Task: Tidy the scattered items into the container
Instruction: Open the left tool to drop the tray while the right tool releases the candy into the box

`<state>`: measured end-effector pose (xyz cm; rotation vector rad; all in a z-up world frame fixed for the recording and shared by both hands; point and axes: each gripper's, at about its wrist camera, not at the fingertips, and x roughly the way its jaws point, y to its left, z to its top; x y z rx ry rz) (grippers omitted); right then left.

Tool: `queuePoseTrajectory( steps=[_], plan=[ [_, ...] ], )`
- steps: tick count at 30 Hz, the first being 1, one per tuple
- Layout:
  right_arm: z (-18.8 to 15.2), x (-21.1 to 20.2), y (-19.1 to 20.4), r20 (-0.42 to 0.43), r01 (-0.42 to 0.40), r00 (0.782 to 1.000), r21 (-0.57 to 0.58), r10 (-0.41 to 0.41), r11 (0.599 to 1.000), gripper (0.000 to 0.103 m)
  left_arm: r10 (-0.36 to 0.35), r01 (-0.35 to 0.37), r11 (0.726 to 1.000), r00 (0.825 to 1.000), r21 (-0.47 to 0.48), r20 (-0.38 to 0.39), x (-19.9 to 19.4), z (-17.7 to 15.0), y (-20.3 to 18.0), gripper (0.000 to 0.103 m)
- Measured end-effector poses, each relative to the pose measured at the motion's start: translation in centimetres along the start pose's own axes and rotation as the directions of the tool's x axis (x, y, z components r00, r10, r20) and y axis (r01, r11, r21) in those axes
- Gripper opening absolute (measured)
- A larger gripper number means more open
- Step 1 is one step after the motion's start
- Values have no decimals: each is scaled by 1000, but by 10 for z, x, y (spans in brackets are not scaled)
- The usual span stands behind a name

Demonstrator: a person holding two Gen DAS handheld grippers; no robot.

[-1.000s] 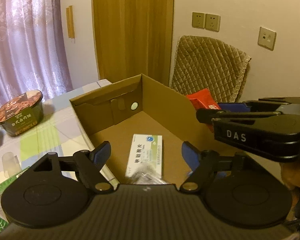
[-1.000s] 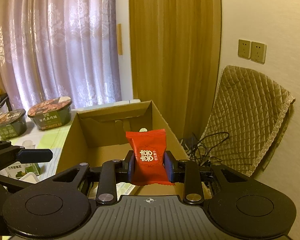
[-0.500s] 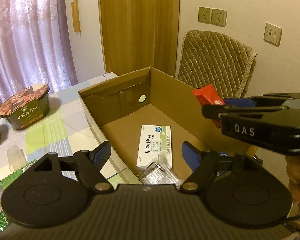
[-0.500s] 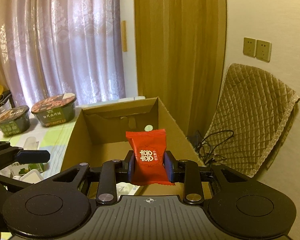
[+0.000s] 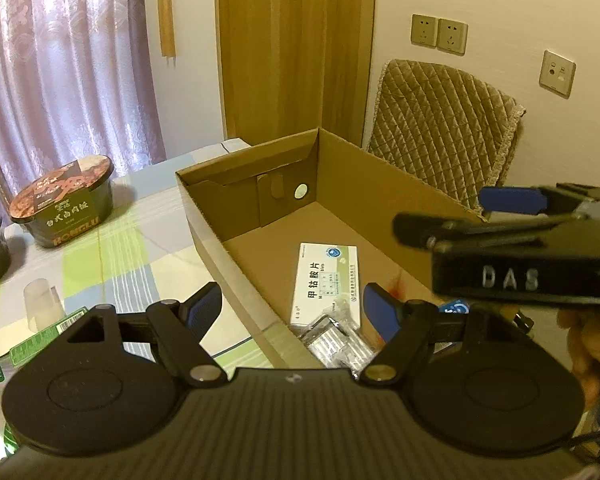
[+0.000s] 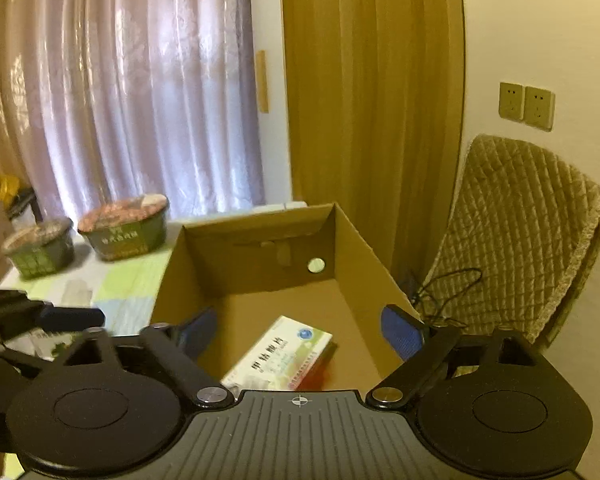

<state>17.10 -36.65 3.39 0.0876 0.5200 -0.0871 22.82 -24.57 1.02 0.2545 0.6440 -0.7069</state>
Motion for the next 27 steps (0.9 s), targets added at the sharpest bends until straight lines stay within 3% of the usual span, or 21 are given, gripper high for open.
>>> queuePoseTrajectory(
  steps=[27],
  plan=[
    [1,6,12,-16,-21,1000,-12,20,1000,91,31,-31,999,999,-22,-20,-7,-10,19,74]
  ],
)
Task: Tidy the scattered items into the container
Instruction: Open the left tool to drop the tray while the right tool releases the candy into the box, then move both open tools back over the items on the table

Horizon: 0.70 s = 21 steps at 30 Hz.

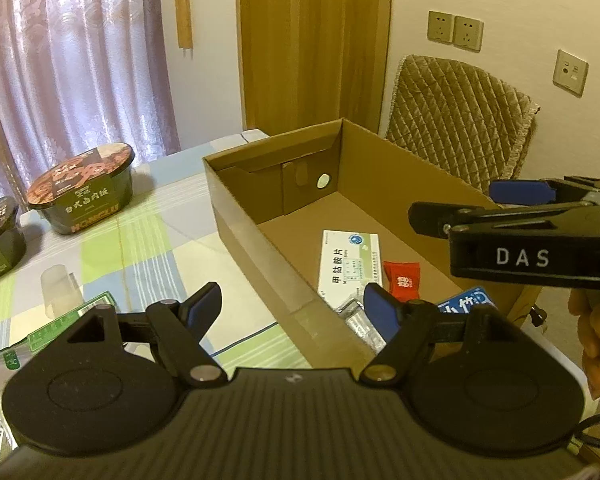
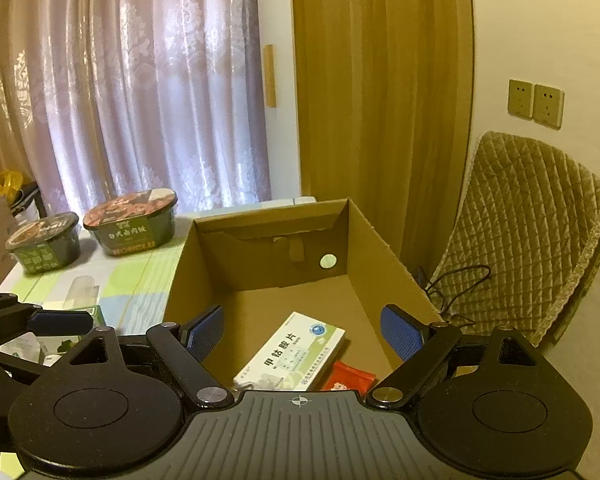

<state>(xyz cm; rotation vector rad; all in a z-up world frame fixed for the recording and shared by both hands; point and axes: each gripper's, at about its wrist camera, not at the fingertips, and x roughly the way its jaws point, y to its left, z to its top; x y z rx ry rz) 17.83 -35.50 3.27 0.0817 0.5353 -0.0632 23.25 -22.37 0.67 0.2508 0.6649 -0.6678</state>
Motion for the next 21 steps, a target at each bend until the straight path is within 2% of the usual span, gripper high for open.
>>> queuePoseTrajectory(
  steps=[12,21],
  plan=[
    [2,4,17,-4,-33,999,-14,33,999,91,39,-39,999,999,-30,-8,-9,-9,23,78],
    [6,3,56,23,-130,991,-55,132,990,91,94,-96,993,995,-63,-34,-20,-25,53,80]
  ],
)
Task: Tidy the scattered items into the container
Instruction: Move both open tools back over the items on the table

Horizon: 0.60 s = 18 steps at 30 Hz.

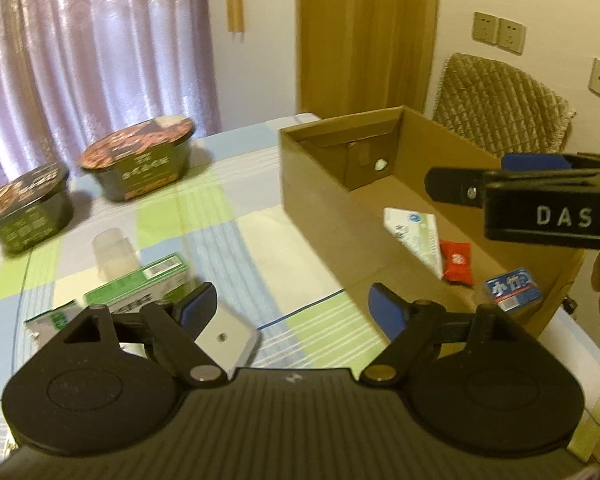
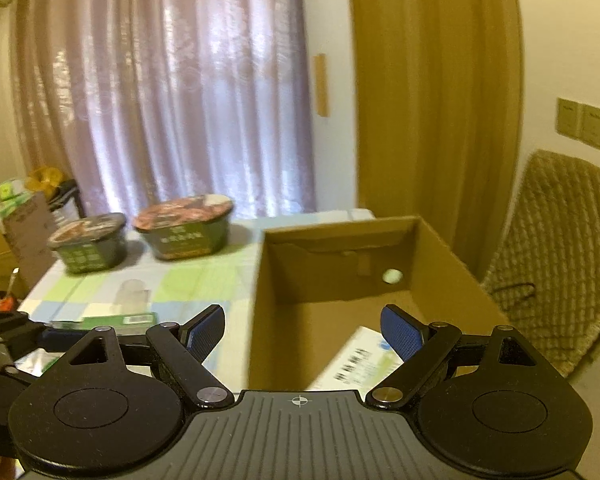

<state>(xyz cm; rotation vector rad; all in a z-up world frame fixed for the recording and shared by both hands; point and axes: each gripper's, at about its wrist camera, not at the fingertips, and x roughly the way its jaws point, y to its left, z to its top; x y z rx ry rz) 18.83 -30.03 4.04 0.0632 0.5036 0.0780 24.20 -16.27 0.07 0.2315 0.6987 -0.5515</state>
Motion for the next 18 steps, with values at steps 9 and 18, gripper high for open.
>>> queuePoseTrajectory(
  steps=[9,18],
  plan=[
    [2,7,48,27,-99,995,-53,101,994,91,87,-87,996,996,-13,-4,-21,-20,51,89],
    [-6,21,98,11,-195,980,-152,199,969,91,260,-266,952,964,-150,-61,-41,-44,145,96]
  ],
)
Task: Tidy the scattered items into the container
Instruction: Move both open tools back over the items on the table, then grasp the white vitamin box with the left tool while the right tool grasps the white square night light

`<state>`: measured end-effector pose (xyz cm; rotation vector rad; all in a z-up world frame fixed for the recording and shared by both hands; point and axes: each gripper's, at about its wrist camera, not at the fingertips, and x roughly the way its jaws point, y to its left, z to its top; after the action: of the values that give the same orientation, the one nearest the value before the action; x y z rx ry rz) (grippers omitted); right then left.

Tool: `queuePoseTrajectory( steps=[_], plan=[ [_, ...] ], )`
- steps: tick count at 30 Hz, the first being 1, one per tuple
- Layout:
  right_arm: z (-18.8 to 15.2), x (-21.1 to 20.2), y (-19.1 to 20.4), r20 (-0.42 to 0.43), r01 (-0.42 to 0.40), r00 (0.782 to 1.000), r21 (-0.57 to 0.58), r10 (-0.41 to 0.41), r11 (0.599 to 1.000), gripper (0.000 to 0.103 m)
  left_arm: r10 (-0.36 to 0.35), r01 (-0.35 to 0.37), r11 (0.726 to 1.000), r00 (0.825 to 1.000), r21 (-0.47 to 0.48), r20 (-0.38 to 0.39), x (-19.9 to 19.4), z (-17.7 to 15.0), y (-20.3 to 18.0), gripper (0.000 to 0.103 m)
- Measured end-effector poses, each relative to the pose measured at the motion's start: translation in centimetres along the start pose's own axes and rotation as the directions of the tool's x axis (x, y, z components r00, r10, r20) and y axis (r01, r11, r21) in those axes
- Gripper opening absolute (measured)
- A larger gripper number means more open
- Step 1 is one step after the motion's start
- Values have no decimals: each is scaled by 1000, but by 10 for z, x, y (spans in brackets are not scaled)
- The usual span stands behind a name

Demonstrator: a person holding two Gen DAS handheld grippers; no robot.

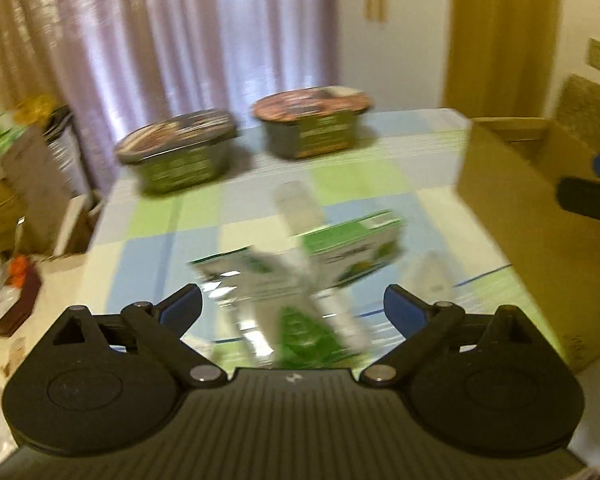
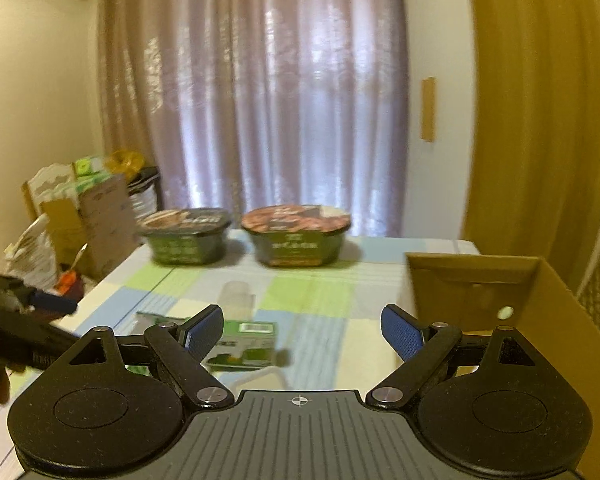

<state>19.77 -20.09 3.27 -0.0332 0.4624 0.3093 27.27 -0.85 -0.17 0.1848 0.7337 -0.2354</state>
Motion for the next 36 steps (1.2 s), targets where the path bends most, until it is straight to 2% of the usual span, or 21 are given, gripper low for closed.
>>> queuePoseTrajectory(
  steps=[5,10,16,19,22,28,32,33,36],
  plan=[
    [-7,18,20,-35,-28,999,-70,26,997,91,51,-53,998,997,-40,-49,8,-12,31,97],
    [-15,38,33,-79,-60,996,-137,49,989,91,60,-63,997,996,-39,-72,15,-19,43,97],
    [-30,59,39,-147,-82,988,-184,55,979,91,50,-58,994,995,-94,-89,22,-19,60,97],
    [-36,69,39,-174,-93,983,-206,57,974,91,88,-99,988,991,-116,-96,22,-21,78,97],
    [-40,78,34,-204,-96,977,-205,53,974,91,107,-129,981,983,-147,-148,27,-30,99,97],
    [-48,90,28,-273,-114,960,-191,59,975,91,114,-119,993,960,-7,-256,50,-51,99,94],
    [-53,100,23,-305,-123,950,-161,69,979,91,95,-88,995,950,36,-297,69,-59,85,87],
    [-53,102,21,-316,-123,946,-144,72,982,91,98,-87,995,946,48,-310,73,-60,83,83],
    [-55,108,17,-335,-125,939,-126,76,984,91,115,-100,993,935,60,-336,80,-64,80,79]
  ],
)
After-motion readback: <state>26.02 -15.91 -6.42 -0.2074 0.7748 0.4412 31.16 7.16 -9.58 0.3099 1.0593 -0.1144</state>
